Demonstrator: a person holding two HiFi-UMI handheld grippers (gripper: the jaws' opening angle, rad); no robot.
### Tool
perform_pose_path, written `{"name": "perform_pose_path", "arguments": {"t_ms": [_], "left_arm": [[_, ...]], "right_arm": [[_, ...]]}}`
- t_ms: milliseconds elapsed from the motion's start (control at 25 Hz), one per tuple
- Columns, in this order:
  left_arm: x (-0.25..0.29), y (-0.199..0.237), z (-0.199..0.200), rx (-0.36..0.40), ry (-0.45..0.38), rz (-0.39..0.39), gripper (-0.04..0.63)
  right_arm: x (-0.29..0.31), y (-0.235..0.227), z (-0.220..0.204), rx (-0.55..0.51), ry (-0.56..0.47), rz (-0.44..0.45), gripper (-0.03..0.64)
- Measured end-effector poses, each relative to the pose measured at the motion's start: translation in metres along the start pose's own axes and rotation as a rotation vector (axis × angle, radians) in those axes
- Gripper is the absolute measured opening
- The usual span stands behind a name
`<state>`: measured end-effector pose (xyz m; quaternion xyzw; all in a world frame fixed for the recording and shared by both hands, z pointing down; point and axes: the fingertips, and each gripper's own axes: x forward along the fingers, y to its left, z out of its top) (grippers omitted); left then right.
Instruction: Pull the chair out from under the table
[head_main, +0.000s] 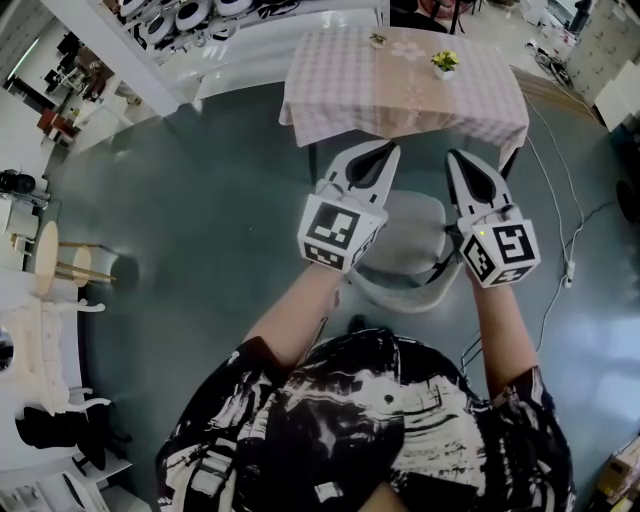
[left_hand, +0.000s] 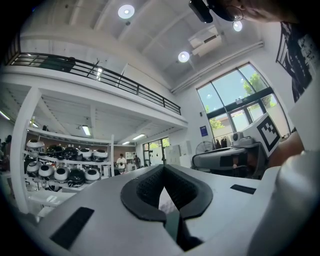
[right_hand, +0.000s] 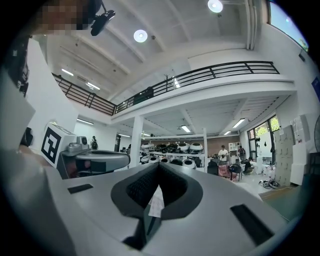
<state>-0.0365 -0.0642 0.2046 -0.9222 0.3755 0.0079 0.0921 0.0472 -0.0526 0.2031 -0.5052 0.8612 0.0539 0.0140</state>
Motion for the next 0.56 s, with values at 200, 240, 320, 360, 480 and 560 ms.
{"name": "perform_pose_path", "arguments": {"t_ms": [200, 240, 320, 360, 480, 560], "left_arm": [[0.0042, -0.0008, -0.0023, 0.0, 0.003, -0.002, 0.0], [0.0057, -0.0012, -0.0029, -0.001, 0.004, -0.003, 0.0], [0.0065, -0.0023, -0.0033, -0.002, 0.004, -0.004, 0.0], [0.0058, -0.0028, -0.003, -0.003, 0.003, -0.004, 0.0], [0.0028, -0.0029, -0.0025, 0.0, 0.002, -0.004, 0.0], [0.0008, -0.0026, -0.0028, 0.002, 0.003, -0.003, 0.0]], "right_arm": [[-0.0005, -0.0025, -0.0039, -0.004, 0.009, -0.004, -0.002], [-0.0006, -0.004, -0.0048, -0.002, 0.011, -0.005, -0.002], [-0.0015, -0.0051, -0.0054, 0.001, 0.013, -0.006, -0.002], [-0.002, -0.0045, -0.0053, 0.001, 0.014, -0.006, -0.002], [-0.0031, -0.0012, -0.0044, -0.002, 0.009, -0.005, -0.002], [-0.0035, 0.0013, -0.0044, -0.005, 0.008, -0.003, -0.002]]}}
